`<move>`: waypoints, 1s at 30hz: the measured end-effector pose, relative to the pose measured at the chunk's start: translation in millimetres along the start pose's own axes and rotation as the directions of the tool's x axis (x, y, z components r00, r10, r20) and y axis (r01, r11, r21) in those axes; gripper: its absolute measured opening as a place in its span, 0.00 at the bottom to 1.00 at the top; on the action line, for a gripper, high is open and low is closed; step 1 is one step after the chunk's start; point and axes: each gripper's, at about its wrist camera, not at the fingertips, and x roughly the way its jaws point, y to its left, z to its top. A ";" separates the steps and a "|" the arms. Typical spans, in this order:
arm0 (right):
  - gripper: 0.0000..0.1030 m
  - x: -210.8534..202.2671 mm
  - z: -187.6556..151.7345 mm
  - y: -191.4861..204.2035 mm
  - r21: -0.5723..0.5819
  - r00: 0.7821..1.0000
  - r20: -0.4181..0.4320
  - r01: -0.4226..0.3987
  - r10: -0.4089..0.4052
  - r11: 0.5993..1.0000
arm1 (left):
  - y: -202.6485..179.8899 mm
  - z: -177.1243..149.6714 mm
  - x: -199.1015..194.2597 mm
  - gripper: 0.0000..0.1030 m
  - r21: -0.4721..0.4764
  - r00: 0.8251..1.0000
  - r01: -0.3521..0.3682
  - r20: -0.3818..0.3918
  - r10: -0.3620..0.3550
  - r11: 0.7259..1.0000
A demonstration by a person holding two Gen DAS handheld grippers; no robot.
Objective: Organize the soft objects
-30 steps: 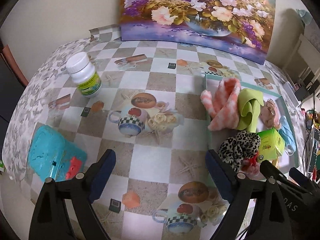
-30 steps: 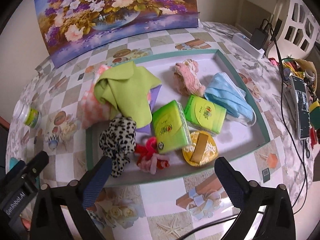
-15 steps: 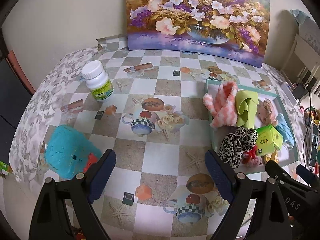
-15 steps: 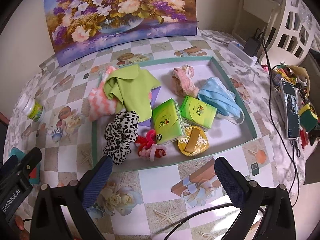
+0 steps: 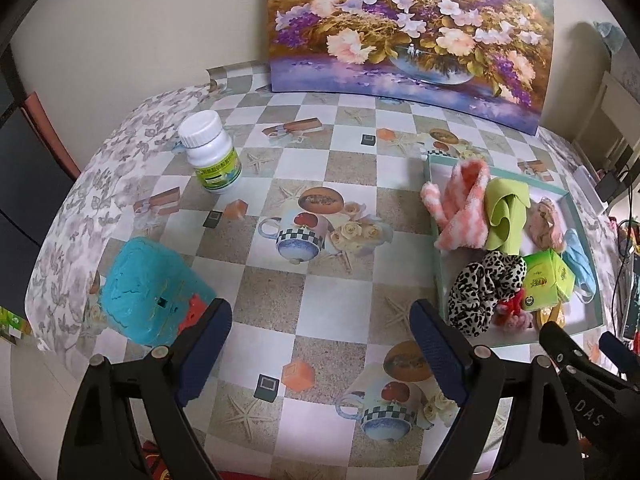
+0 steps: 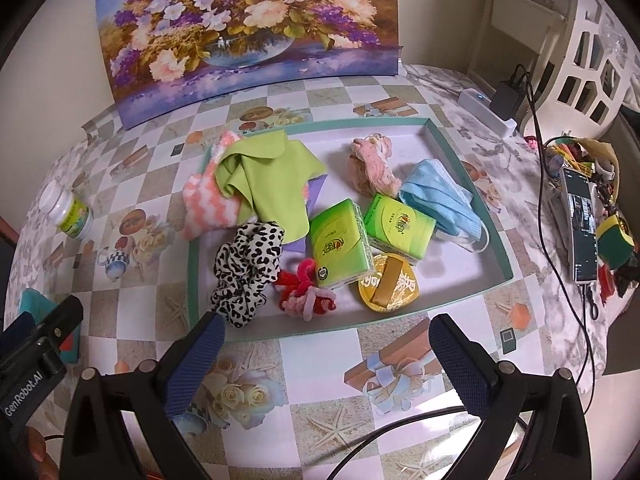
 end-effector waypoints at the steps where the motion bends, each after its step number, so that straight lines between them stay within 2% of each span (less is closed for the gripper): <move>1: 1.00 0.2 0.2 0.7 -0.003 1.000 0.000 -0.003 0.003 1.000 | 0.6 0.5 0.2 0.88 -0.003 1.000 0.001 -0.001 -0.001 1.000; 16: 1.00 8.5 1.9 5.5 -0.036 1.000 -0.021 -0.017 0.016 0.999 | 5.3 1.3 11.9 0.88 -0.012 0.998 -0.011 -0.070 0.010 1.000; 30: 1.00 11.0 2.0 4.5 -0.038 1.000 -0.027 -0.012 0.011 0.999 | 7.6 1.0 13.3 0.88 -0.015 0.997 -0.020 -0.079 0.019 1.000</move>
